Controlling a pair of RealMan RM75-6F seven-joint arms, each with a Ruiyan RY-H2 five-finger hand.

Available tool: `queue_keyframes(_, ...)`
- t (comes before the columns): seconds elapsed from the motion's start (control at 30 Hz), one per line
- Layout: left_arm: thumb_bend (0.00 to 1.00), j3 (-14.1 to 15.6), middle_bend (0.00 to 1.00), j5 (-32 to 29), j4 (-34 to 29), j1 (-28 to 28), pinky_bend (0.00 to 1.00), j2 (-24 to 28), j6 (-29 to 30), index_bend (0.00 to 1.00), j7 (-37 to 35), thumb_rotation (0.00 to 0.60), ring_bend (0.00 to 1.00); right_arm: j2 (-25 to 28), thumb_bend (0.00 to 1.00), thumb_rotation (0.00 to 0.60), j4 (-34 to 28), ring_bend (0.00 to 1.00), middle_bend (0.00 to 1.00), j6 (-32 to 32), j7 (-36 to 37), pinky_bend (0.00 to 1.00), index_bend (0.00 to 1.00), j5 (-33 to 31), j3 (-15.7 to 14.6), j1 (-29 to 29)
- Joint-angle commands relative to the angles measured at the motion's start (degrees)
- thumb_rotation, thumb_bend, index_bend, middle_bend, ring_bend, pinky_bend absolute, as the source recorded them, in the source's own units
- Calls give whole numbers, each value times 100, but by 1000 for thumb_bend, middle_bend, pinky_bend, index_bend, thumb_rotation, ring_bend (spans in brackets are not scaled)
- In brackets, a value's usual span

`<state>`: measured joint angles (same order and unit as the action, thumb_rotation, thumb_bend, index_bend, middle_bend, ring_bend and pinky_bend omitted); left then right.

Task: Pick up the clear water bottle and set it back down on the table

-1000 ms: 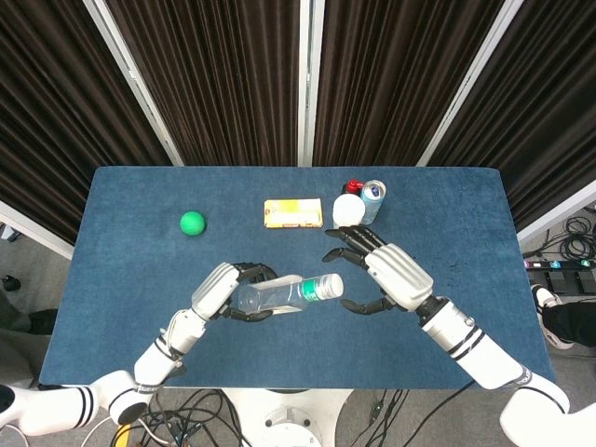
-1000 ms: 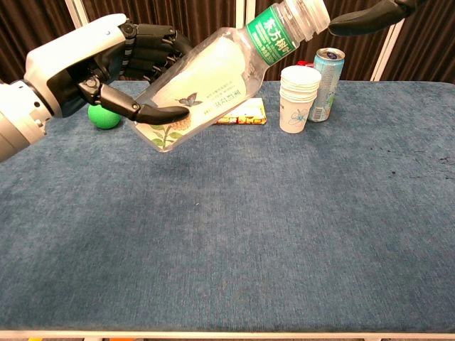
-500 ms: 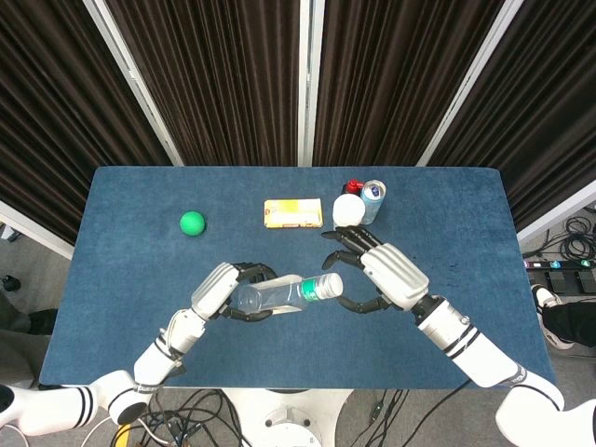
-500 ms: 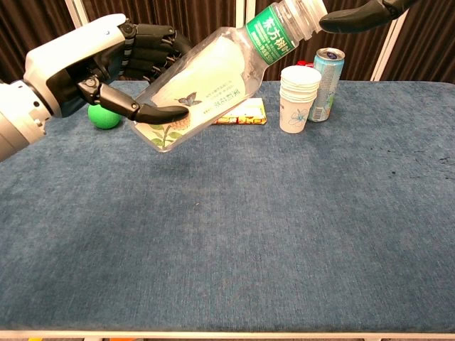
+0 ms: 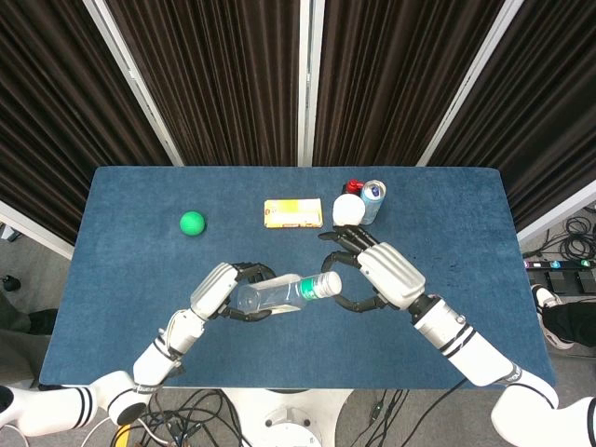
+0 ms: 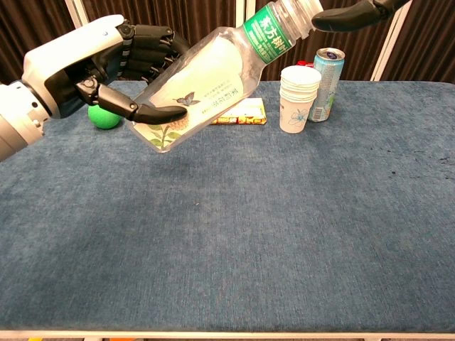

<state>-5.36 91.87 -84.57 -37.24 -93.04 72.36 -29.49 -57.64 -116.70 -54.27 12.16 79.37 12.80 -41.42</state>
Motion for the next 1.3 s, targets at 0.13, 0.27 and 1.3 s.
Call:
queue_keyframes(0.13,383,5,531,-7,18,17,520,0,13,561,-26,600,467,-46,336,600,-7,0,133,-67,-122,0,484,-78,25,15)
queue_keyframes(0.27,383,12,531,-6,39,33,521,-4,32,561,-50,600,467,-38,374,600,-34,0,139,-104,-166,0,514,-127,41,37)
queue_keyframes(1.3,318,184,430,-1578,1296,49,370,-257,-1671,468,3347,600,338,352,401,600,297,0,142,-102,373,0,547,-66,-381,650)
